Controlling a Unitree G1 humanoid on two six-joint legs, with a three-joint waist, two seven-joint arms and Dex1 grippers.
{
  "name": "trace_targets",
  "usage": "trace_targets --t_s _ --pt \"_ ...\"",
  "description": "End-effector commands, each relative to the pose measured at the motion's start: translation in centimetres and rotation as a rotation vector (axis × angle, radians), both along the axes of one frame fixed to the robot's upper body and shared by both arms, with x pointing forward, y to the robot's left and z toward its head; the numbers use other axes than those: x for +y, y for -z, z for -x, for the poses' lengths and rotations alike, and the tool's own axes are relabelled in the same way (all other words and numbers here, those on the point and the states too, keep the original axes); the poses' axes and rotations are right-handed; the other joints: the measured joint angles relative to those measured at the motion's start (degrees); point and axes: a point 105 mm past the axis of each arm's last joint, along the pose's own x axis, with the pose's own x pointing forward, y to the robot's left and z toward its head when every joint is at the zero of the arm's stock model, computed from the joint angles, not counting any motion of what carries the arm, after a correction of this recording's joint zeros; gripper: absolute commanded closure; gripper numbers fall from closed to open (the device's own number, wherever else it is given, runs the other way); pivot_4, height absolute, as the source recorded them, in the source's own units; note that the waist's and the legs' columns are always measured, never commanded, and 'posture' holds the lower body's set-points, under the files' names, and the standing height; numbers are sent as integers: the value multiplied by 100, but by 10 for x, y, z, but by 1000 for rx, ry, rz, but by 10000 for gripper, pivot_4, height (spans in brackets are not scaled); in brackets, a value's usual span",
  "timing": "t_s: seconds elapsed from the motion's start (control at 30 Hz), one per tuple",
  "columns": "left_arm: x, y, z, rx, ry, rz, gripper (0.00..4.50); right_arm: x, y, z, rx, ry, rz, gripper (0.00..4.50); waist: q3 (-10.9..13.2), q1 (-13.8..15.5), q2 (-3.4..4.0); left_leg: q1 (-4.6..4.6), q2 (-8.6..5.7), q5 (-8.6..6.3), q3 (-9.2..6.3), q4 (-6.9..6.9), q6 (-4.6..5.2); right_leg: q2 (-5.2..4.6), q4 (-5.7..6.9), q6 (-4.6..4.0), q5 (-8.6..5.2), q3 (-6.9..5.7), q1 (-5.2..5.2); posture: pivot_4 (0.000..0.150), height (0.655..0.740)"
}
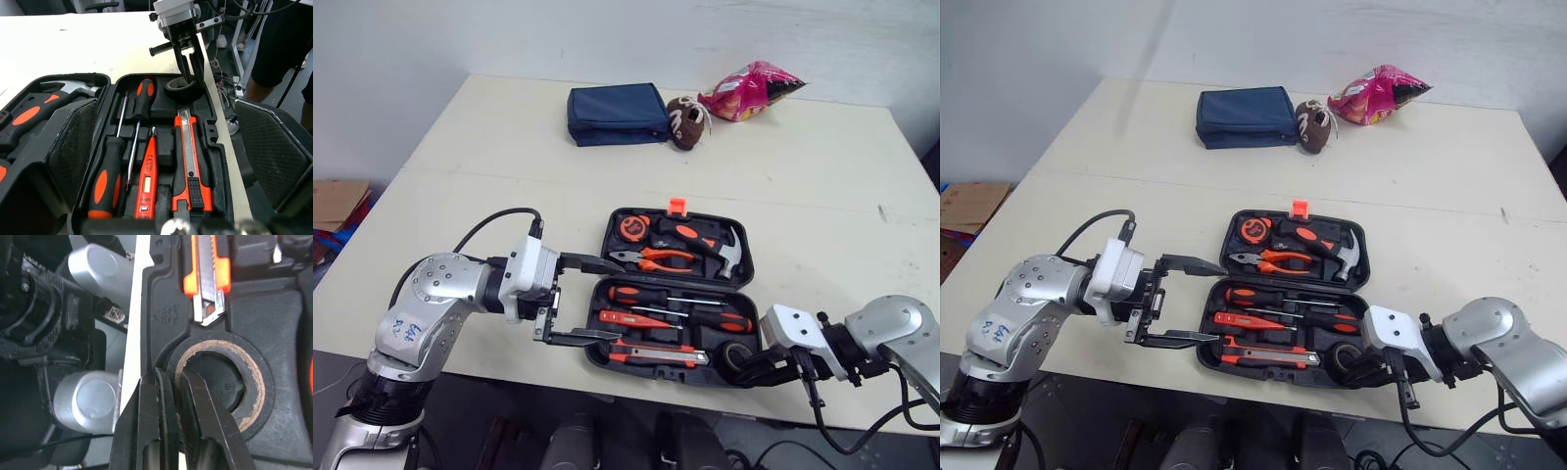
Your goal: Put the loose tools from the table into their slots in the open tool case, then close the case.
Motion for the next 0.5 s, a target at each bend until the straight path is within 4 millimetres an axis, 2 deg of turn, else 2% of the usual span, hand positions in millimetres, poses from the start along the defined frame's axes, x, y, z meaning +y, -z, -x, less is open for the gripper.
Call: trace_targets --t_s 0.03,0.33,0.4,0.43,0.47,0.5 --pt "0 -6 3 -48 0 -6 0 -8 11 -2 21 39 73 44466 -3 0 -5 0 0 0 0 0 0 0 -1 0 0 -1 1 1500 7400" --pt "0 -5 4 -37 -1 -3 0 3 6 1 18 6 -10 44466 -14 -20 -25 6 2 0 -3 0 0 1 -1 0 0 -2 6 1500 7400" --pt "4 -5 -1 -40 -28 3 0 3 2 2 17 -15 -25 44466 -14 -19 -25 6 2 0 -3 0 0 1 0 0 0 -2 6 1500 7400" --pt "6 -6 -5 -43 -44 7 0 4 0 2 11 -29 -38 36094 -14 -15 -25 5 2 0 -3 0 0 1 -1 0 0 -2 6 1500 7400" --pt "9 -6 -8 -47 -58 5 0 5 -3 -1 -27 -42 -55 33191 -14 -6 -25 5 2 0 -3 0 0 1 -1 0 0 -2 6 1500 7400" --pt "10 -5 -10 -50 -66 3 0 6 -4 -3 -56 -50 -66 33191 -13 -2 -26 4 0 0 -3 0 0 0 -1 0 0 -2 5 1500 7400"
